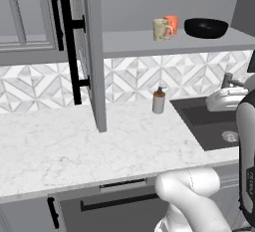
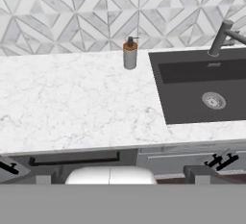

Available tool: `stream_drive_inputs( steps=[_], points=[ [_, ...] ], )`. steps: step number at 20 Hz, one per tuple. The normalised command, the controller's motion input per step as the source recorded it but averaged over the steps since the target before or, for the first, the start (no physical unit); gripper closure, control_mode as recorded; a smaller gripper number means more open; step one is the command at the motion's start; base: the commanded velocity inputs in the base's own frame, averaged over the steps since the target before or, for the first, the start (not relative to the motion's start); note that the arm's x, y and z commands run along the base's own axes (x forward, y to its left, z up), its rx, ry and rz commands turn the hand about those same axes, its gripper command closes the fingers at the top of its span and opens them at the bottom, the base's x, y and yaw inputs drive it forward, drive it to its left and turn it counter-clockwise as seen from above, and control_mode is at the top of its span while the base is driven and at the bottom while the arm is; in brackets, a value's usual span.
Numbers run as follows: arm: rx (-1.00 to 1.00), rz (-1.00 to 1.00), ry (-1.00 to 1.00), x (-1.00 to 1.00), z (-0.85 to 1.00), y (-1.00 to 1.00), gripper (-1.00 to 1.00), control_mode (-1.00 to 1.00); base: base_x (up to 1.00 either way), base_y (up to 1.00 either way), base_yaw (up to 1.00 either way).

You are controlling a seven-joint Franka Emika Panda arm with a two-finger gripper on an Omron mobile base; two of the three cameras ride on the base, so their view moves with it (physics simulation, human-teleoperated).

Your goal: Gather all objects into one cabinet and sort the glasses and bowls to opposite sides.

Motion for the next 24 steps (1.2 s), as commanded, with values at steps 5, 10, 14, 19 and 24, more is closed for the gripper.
stream_drive_inputs(
  steps=[5,10,14,19,24],
  points=[
    [0.00,0.00,0.00,0.00,0.00,0.00,-1.00,1.00,-1.00,0.00,0.00],
    [0.00,0.00,0.00,0.00,0.00,0.00,-1.00,1.00,-0.87,0.00,-0.23],
    [0.00,0.00,0.00,0.00,0.00,0.00,-1.00,1.00,-0.29,0.00,-0.62],
    [0.00,0.00,0.00,0.00,0.00,0.00,-1.00,1.00,-0.06,0.00,-0.78],
    [0.00,0.00,0.00,0.00,0.00,0.00,-1.00,1.00,0.00,0.00,-0.82]
  ],
)
